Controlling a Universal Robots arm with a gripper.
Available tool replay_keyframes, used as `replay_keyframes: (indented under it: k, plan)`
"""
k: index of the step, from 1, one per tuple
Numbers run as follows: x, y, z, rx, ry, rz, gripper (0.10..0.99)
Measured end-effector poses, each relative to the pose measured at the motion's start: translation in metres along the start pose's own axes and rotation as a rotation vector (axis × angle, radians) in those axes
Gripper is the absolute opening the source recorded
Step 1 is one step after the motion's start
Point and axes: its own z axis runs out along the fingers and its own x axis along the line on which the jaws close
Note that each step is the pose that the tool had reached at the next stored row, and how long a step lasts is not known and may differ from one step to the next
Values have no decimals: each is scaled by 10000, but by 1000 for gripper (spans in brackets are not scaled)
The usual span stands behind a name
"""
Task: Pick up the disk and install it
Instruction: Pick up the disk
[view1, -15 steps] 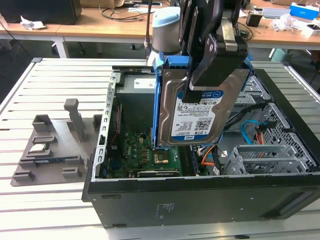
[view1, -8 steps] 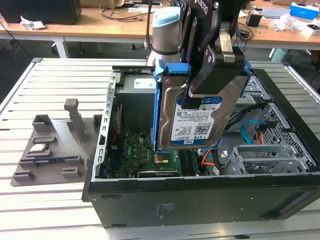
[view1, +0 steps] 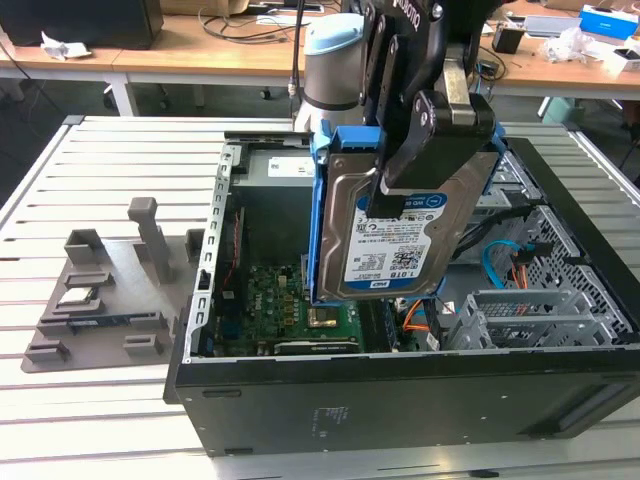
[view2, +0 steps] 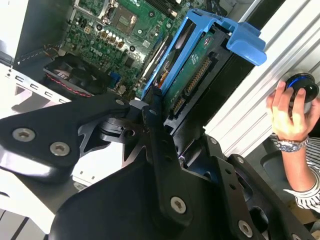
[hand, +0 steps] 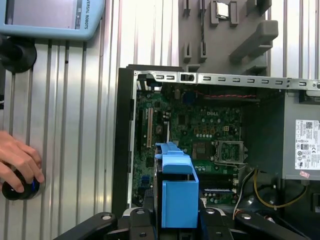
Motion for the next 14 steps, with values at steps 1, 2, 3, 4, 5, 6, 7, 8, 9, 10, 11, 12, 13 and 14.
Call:
replay_keyframes:
  k: [1, 2, 3, 4, 5, 6, 7, 8, 9, 10, 11, 12, 13, 14]
  plan:
    - [0, -16, -1, 0, 1, 0, 365]
    - [2, -63, -3, 0, 0, -1, 365]
    - [3, -109, -6, 0, 1, -1, 365]
    - [4, -136, -7, 0, 1, -1, 365]
    - [5, -156, -8, 0, 1, 0, 365]
    - [6, -195, -10, 0, 0, 0, 365]
    - [6, -218, -11, 0, 1, -1, 365]
    - [7, -244, -12, 0, 0, -1, 365]
    - [8, -276, -13, 0, 0, -1, 365]
    - [9, -303, -15, 0, 0, 0, 365]
    - [10, -330, -16, 0, 1, 1, 365]
    - [10, -355, -18, 1, 2, 1, 365]
    - [12, -404, -20, 0, 1, -1, 365]
    - [13, -436, -22, -1, 2, -1, 365]
